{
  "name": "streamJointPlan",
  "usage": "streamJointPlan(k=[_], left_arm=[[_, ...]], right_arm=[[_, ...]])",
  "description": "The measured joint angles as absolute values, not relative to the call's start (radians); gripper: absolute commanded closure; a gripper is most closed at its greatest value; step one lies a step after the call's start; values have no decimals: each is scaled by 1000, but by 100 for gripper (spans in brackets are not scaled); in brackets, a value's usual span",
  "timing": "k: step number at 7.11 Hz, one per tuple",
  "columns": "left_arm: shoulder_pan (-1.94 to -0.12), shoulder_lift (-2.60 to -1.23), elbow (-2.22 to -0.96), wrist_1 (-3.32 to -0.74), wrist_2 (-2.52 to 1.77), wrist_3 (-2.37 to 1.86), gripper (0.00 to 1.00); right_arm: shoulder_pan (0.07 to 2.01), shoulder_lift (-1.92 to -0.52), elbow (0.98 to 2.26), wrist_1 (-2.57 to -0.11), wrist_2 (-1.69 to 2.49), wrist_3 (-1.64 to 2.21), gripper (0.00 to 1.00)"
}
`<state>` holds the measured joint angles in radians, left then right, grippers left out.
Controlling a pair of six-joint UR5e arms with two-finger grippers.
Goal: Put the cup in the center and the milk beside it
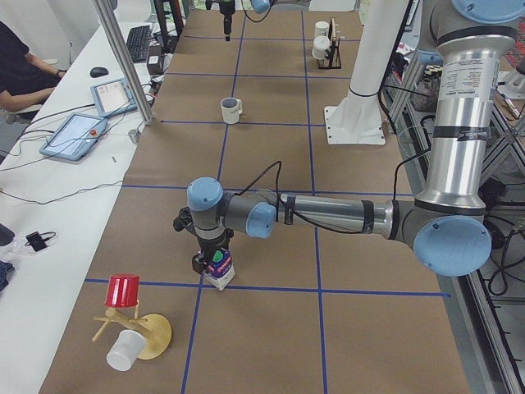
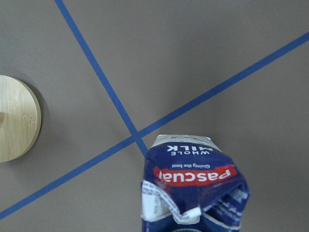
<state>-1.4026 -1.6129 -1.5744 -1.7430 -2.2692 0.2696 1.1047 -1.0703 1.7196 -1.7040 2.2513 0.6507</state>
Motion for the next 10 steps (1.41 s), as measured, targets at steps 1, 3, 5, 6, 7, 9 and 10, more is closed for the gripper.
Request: streamJointPlan(k=[1,3,5,6,7,9,10], left_arm=[[-1390,-1614,-1574,-1743,-2271,267,7],[-1379,-1615,-1569,-1742,-2272,267,65],[-1378,-1617,-1561,-1741,-2273,268,100],[-1378,-1620,-1561,-1741,-2273,268,100],[-1377,-1627,-1564,-1738,-2278,267,100],[-1378,-1662,-1567,-1713,-2328,264,100],[-1379,-1704,-1568,-1663,-2342,263,100]], right_arm=[[1103,-1070,1720,-1704,2251,651,0],[1099,-1069,1719,-1703,2249,653,0],[1089,-1066,1721,-1703,2249,659,0],[1085,-1065,1723,-1703,2248,660,0],[1084,-1066,1724,-1703,2248,661,0],[1083,-1069,1724,-1702,2247,661,0],[1082,-1071,1724,-1702,2247,661,0]])
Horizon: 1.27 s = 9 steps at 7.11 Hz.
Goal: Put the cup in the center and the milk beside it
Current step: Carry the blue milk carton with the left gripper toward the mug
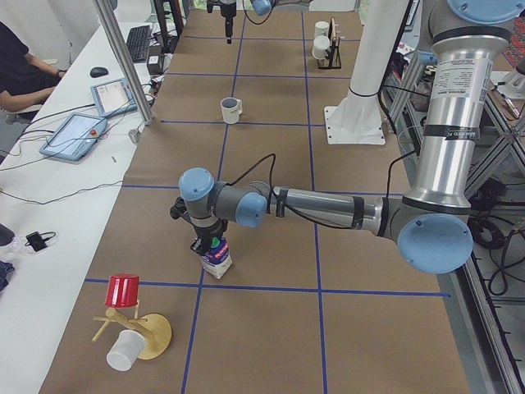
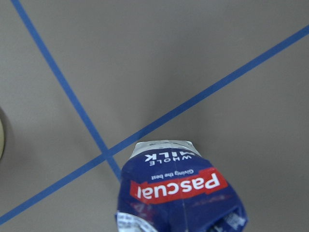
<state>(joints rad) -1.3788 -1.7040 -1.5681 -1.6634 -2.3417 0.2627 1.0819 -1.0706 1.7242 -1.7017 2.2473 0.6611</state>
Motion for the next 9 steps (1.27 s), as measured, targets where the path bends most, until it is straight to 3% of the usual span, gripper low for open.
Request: streamJointPlan(k=[4,9], left_arm=[[-1369,-2009,-1566,-1359,-2350,112,100],[-1116,-2274,-1583,-1358,-2352,-565,100]], right_arm=[[1076,-1073,1720,-1700,2247,660,0],[1075,-1082,1714,-1695,2244,651,0]])
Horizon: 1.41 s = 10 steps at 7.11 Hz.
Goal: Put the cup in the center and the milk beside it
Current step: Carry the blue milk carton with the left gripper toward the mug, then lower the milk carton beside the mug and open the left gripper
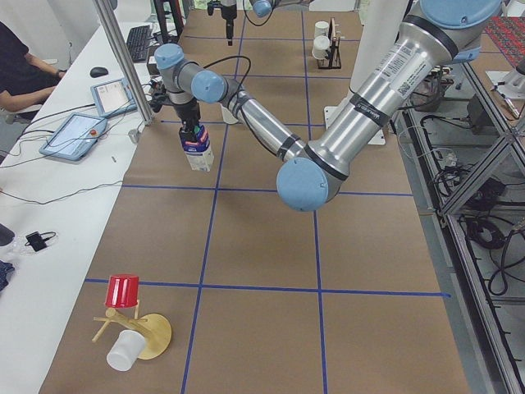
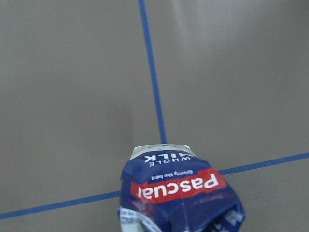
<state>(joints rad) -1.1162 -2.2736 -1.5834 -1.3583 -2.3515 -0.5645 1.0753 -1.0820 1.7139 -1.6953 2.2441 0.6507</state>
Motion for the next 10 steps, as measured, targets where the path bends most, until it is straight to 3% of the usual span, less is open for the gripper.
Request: streamJointPlan(k=[5,9,10], left_arm=[[-835,-2489,-1478,-1487,-2107,-1004,100],[-758,-2520,-1394,-1583,-2031,-1076,100],[-752,-2519,-1395,-1586,-2028,-1078,69]], right_arm=[[1075,-1109,1719,-1692,2246,649,0],[1075,-1114,1718,-1692,2249,649,0],[1075,-1114,1718,-1692,2249,649,0]])
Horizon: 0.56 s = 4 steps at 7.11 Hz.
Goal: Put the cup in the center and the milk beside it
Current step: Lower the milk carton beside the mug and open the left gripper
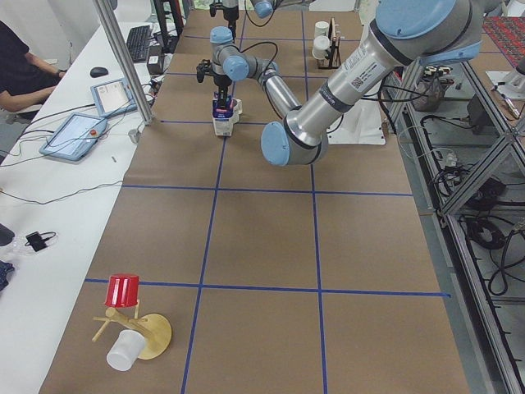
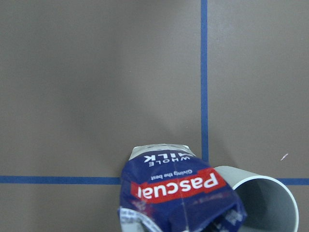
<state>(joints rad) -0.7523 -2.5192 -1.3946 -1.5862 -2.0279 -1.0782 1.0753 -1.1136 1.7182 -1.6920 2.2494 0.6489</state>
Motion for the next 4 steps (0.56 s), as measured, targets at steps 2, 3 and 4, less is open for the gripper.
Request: streamJointPlan(k=[2,3,4], left_arm=[[-744,-2517,-1396,-1587,-2026,-1073,2],[-743,-2516,-1398,-1587,-2025,-1071,2],[-743,-2513,-1407,-1587,-2024,-1069,2]], right_arm=[[1075,-1114,1717,-1692,2251,649,0],[1075,-1114,1717,-1692,2252,649,0],[1075,-1113,1717,-1692,2256,650,0]])
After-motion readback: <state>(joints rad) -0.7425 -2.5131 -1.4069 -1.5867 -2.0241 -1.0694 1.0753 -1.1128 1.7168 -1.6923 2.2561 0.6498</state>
